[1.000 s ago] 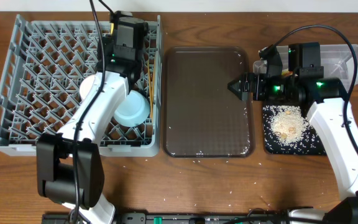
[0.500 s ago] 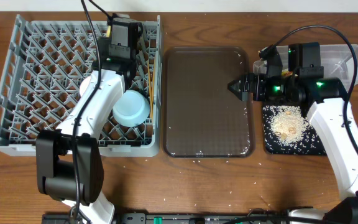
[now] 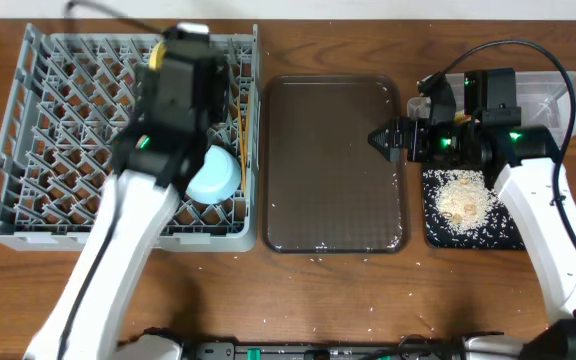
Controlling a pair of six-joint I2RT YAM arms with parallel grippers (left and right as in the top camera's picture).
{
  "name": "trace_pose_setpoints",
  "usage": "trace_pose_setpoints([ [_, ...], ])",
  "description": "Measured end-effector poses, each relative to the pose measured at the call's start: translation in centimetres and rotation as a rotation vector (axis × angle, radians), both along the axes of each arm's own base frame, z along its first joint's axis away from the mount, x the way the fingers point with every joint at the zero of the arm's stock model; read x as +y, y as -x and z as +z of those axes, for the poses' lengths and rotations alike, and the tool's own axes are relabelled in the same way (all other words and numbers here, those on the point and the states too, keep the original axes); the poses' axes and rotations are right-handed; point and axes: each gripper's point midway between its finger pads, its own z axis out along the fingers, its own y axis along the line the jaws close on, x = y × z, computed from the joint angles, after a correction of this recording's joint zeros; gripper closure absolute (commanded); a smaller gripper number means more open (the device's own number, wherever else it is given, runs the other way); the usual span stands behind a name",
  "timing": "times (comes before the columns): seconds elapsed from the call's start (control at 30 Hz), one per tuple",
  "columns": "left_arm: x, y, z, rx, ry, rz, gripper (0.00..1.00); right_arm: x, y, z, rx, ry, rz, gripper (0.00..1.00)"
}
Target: Sort waste into correct bins and load items into the dishwasher
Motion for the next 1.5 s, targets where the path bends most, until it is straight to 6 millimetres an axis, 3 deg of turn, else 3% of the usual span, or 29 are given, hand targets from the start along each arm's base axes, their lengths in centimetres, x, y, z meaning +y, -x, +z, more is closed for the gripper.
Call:
trace_pose_setpoints([
  [0.23,-1.3,9.8,3.3,0.025,0.221,-0.151,0.08,-1.4,1.5,6.3,-0.207,0.043,-0.052,0.01],
  [0.37,-1.4,12.9,5.6,-0.047,0.275,-0.203,0.07,-1.7,1.4,6.1,-0.204,0.055,-0.062,0.01],
  [0.5,-1.4,13.8,6.5,-0.081,0.290,-0.220,0.07,-1.7,1.4,6.0,-0.202,0.059,-0.065,0.01],
  [0.73,-1.3,13.8,6.5,-0.085,0.287,-0.218,0.07,-1.7,1.4,6.0,-0.202,0.060,-0.066,0.01],
  [0.9,1.6,13.5,8.2,-0.308,0.317,-0.123,0.06,-1.8,1.4,6.0,-0.201,0.061,-0.066,0.01],
  [1.0,3.0,14.0,7.8,-0.452,0.350,-0.077,0.06,-1.8,1.4,6.0,-0.200,0.062,-0.067,0.01],
  [1.23,5.8,16.3,0.0,-0.591,0.409,0.051,0.06,-1.9,1.4,5.9,-0.199,0.066,-0.071,0.01],
  [1.5,6.0,15.5,-6.7,-0.670,0.433,0.056,0.06,-1.9,1.4,5.9,-0.200,0.066,-0.071,0.01],
])
